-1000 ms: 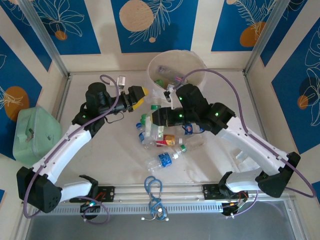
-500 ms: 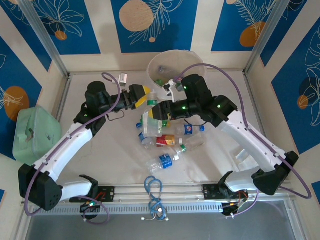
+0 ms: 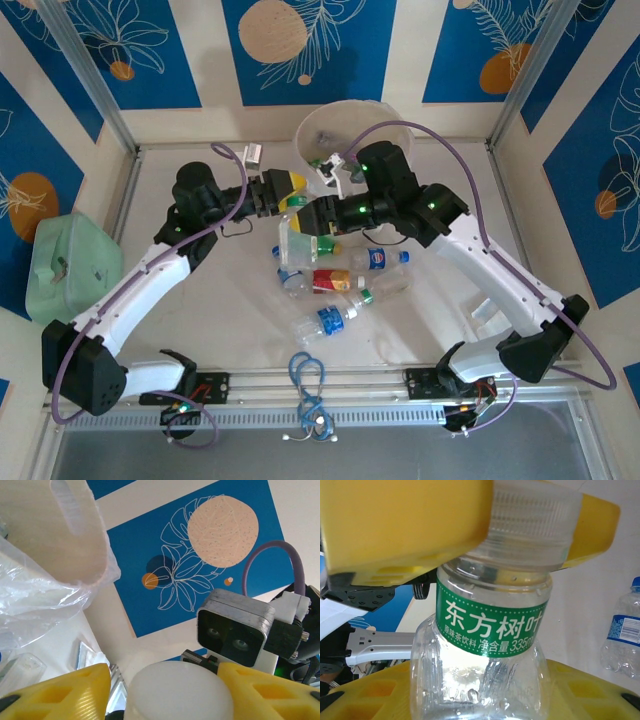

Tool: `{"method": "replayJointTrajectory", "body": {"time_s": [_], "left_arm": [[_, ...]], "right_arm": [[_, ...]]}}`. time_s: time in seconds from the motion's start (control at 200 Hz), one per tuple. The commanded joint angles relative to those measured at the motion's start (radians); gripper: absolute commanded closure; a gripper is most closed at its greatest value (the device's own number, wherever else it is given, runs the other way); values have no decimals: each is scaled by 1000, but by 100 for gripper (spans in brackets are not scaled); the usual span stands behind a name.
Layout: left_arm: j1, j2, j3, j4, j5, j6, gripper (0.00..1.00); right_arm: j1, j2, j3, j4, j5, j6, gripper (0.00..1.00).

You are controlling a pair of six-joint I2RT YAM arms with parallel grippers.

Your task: Put the plastic bottles in the bin

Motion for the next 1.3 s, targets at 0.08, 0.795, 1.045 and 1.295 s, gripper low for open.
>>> {"method": "replayJointTrajectory", "body": {"time_s": [0.08, 0.795, 1.045, 1.295], "left_arm": [[-4, 0, -2, 40, -36, -14, 54], [30, 27, -66, 434, -262, -341, 73], [30, 21, -71, 424, -256, -333, 72], [32, 7, -62, 381, -249, -297, 25]], "right_arm": [[5, -2, 45, 25, 15, -5, 51], [60, -104, -61, 54, 116, 76, 10], [71, -88, -15, 49, 123, 65, 30], [73, -81, 50, -1, 178, 50, 38]]}}
